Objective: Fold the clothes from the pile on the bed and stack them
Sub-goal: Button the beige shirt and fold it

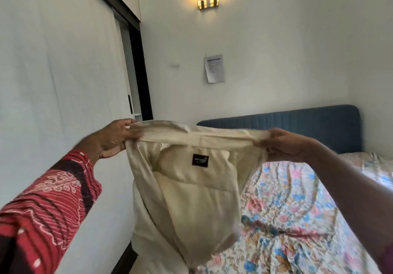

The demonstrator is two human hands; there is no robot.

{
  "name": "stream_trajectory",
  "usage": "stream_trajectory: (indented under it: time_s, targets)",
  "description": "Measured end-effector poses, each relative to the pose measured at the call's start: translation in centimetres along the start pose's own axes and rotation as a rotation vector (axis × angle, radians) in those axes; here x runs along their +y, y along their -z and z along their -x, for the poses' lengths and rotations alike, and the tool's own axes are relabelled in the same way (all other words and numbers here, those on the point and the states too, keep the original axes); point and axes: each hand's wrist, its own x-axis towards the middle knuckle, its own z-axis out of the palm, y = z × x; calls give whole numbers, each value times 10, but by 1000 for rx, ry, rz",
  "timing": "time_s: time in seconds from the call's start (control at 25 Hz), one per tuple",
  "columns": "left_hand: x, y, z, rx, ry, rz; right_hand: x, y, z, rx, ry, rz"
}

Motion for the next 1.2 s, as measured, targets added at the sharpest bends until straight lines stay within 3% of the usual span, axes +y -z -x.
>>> stream_trajectory:
  time_s: [0.12,0.24,0.32,0.52,0.68,0.8,0.88,1.0,1.08,1.2]
  targets:
    - [30,-4,-16,116,-113,79,-52,7,-20,347,318,-78]
    - [63,-16,-29,318,-265,78,-120,16,-31,476,502,-138]
    - [74,-17,-33,305,-311,66,-142,28,-25,444,491,-70]
    - [79,-8,-33,44,-291,117,-140,59,11,305,529,-29]
    - [75,-13,-27,-51,-274,168,-141,68,26,144,414,103]
    - [66,-10,-27,-33,-276,-50,-141,75,34,99,284,246]
    - [61,-13,-28,53,-324,-346,-137,76,35,161,222,487]
    - [56,-33,-28,257,-468,-525,-127,72,34,382,242,738]
    - [53,-53,-25,391,-546,-538,-118,67,34,550,303,600]
    - [43,-70,-22,442,-525,-308,-108,55,39,769,428,395]
